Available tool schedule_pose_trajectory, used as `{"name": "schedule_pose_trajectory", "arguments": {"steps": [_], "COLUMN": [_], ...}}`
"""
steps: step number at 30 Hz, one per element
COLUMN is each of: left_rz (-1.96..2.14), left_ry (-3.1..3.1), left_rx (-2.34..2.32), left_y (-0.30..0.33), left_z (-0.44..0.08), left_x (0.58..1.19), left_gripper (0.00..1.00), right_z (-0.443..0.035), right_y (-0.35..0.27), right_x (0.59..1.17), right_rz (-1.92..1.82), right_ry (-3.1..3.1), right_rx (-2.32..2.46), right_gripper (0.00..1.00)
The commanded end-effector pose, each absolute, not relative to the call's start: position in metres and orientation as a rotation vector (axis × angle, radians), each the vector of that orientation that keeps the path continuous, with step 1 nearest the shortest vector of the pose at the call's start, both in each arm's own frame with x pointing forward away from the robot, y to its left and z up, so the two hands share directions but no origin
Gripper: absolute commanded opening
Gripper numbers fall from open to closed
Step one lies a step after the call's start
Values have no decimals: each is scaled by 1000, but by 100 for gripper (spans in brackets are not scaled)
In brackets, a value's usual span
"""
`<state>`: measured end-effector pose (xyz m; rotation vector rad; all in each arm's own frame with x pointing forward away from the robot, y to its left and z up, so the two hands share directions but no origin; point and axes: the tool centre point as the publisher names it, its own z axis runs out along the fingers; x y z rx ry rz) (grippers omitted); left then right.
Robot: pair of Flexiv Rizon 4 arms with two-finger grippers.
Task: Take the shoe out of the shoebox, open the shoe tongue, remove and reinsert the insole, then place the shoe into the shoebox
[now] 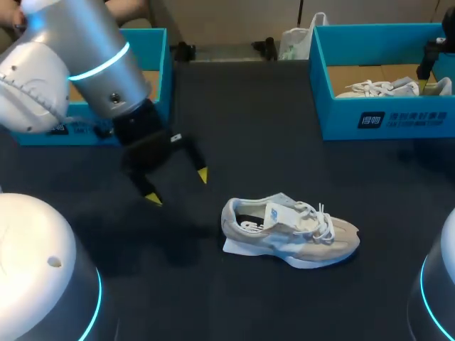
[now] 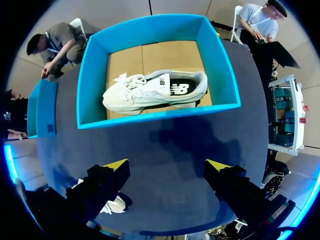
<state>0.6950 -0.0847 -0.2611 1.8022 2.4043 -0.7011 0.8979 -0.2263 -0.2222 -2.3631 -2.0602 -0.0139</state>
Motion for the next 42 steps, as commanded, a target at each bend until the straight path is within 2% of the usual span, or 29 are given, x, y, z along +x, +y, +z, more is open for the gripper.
{"name": "schedule_pose_trajectory", "arguments": {"steps": [1,4,8,9,19,27,30,39,42], "left_rz": [-999,-1179,-1623,-1471,-1471,-1693,-1745,-1745,-1775], "left_ry": [2471,2534,2639,2698,2698,2642,2722,2722,2689], "left_rx": [1360,1159,904,953,953,576,236,236,173], "left_y": [-71,-62,-43,-39,-39,-39,-39,-39,-46], "left_z": [-266,-269,-273,-273,-273,-304,-318,-318,-342], "left_x": [687,685,691,692,692,687,689,689,695], "left_gripper": [100,100,100,100,100,100,100,100,100], "right_z": [-222,-222,-222,-222,-222,-222,-222,-222,-222], "right_y": [-226,-226,-226,-226,-226,-226,-226,-226,-226], "right_x": [897,897,897,897,897,897,897,897,897], "right_rz": [-15,-15,-15,-15,-15,-15,-15,-15,-15], "right_ry": [-2061,-2061,-2061,-2061,-2061,-2061,-2061,-2061,-2061], "right_rx": [-2364,-2364,-2364,-2364,-2364,-2364,-2364,-2364,-2364], "right_gripper": [100,100,100,100,100,100,100,100,100]}}
